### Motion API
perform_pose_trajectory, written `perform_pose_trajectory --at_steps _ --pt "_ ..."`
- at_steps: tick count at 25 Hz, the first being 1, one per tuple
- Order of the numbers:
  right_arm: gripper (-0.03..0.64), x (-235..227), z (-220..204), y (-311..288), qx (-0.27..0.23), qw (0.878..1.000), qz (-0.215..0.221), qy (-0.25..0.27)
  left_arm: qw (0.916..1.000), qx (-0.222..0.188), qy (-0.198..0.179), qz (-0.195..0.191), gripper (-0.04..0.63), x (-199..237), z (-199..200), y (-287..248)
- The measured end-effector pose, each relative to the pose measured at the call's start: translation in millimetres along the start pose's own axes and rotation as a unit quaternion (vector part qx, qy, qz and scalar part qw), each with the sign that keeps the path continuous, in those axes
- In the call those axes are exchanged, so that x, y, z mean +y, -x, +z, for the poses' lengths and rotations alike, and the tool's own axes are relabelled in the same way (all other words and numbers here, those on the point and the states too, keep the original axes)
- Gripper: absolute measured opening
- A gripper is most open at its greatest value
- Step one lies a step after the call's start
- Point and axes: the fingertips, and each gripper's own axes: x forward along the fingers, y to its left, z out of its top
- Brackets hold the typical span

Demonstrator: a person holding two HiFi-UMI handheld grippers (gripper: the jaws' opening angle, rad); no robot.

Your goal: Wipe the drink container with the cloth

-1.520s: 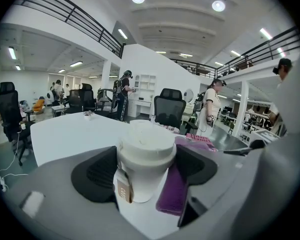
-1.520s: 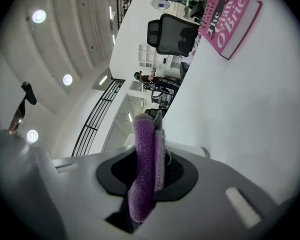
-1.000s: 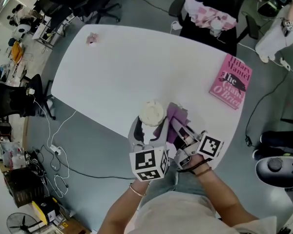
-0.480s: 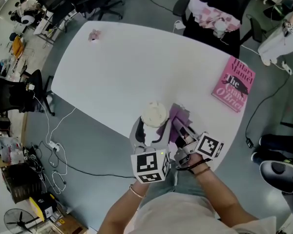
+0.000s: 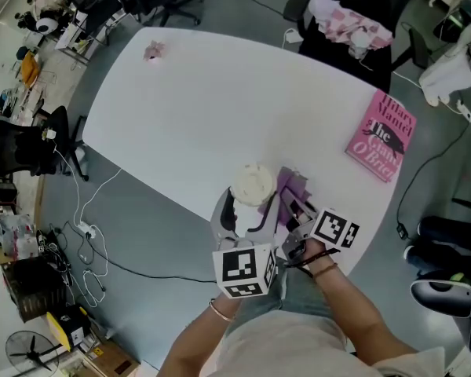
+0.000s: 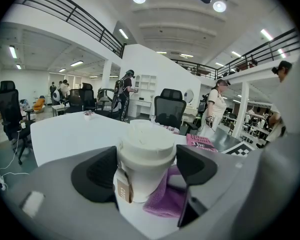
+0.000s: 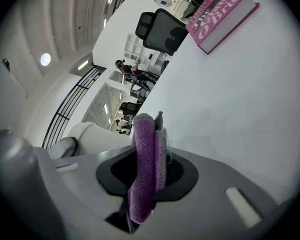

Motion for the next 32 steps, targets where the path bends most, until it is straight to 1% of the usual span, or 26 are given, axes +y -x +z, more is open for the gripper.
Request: perform_pose_trajectory --at_steps 7,13,18,22,24,27,32 --pt "0.069 -22.0 -5.9 -9.5 0.025 0.998 -0.050 0.004 1.0000 -0.001 0.003 -0.002 0.371 0.3 0.5 -0.4" --pt "0.068 -34.9 -10.8 -15.6 0.046 0.993 -0.100 0.032 1.0000 0.001 0.004 -0.005 0.371 0.5 -1.0 0.0" --pt "0.069 -38.1 -11.4 -18.3 0.057 0.990 -0.120 0.046 1.0000 -0.002 0.005 -0.006 0.371 0.7 -1.2 -0.2" --pt "0.069 -40.5 -11.4 -19.4 0.071 0.985 -0.141 0.069 1.0000 0.000 0.006 -0.007 0.371 0.2 -1.9 -0.2" --pt "0.069 -41.7 -11.8 -20.3 0.078 0.983 -0.148 0.080 0.9999 0.000 0.007 -0.008 0.372 0.7 -3.0 -0.5" --pt "0.069 -40.9 -10.4 -17.4 0.082 0.982 -0.150 0.083 0.9998 0.003 0.015 -0.010 0.374 0.4 -5.5 -1.8" --pt "0.069 -28.0 -2.2 3.0 0.071 0.985 -0.133 0.082 0.9991 0.010 0.033 -0.023 0.379 0.2 -8.9 -2.5"
